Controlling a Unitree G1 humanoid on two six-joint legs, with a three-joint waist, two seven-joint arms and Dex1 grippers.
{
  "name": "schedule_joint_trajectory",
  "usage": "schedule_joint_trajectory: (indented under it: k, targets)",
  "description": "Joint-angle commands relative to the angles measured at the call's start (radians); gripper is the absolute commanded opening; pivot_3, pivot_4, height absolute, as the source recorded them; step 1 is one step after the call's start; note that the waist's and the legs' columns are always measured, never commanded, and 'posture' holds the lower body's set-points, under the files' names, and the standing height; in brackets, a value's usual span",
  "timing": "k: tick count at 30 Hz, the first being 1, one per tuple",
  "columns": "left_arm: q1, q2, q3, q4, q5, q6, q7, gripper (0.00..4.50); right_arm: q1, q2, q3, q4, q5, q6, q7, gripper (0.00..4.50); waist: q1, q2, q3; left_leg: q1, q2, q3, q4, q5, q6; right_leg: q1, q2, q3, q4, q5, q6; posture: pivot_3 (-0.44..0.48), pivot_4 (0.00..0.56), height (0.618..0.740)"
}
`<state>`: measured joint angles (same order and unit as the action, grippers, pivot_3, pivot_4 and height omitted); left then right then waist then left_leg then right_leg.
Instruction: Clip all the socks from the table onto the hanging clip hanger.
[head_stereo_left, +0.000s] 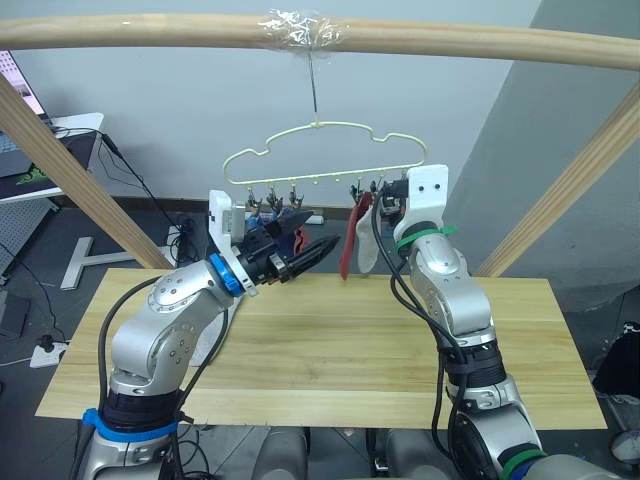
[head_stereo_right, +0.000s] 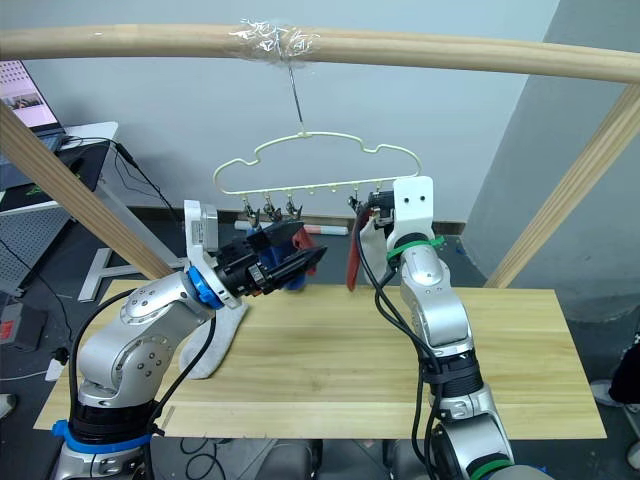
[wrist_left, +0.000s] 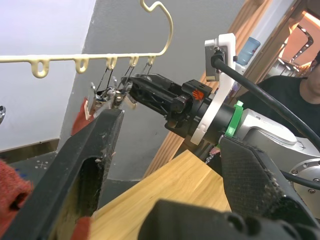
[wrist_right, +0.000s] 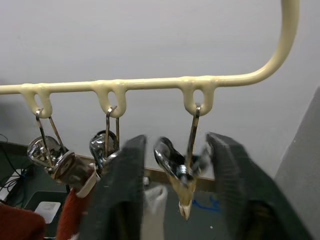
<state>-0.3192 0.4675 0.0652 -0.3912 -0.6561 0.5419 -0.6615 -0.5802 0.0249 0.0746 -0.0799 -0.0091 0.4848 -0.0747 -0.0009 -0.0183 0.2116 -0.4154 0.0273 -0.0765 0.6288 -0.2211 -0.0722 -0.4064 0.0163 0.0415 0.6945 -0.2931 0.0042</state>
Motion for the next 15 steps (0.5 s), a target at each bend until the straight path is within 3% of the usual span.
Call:
schedule_joint_trajectory:
  k: [1,2,11,15]
  targets:
    - [0.001,0.002,0.007,-0.042,-0.003,-0.011,0.003,3.56,-0.02,0.008,-0.007,-0.026,-0.009,-0.029,-0.006,3.35,0.0,0.0,0.0,0.0,0.0,0.0,0.0,0.0,0.0,0.0,0.0,0.0,0.0,0.0,0.0,0.137,0.191,0.74]
    - [0.001,0.003,0.007,-0.042,-0.002,-0.011,0.003,3.56,-0.021,0.007,-0.007,-0.024,-0.011,-0.03,-0.006,3.7,0.0,0.0,0.0,0.0,0.0,0.0,0.0,0.0,0.0,0.0,0.0,0.0,0.0,0.0,0.0,0.137,0.191,0.74]
    - [-0.002,0.002,0.001,-0.04,0.003,-0.011,0.006,3.56,-0.024,0.015,-0.013,-0.017,-0.014,-0.028,-0.013,3.7,0.0,0.0,0.0,0.0,0.0,0.0,0.0,0.0,0.0,0.0,0.0,0.0,0.0,0.0,0.0,0.137,0.195,0.74]
    - [0.0,0.004,0.001,-0.042,0.002,-0.01,0.005,3.56,-0.021,0.02,-0.016,-0.018,-0.013,-0.028,-0.014,2.78,0.0,0.0,0.0,0.0,0.0,0.0,0.0,0.0,0.0,0.0,0.0,0.0,0.0,0.0,0.0,0.137,0.195,0.74]
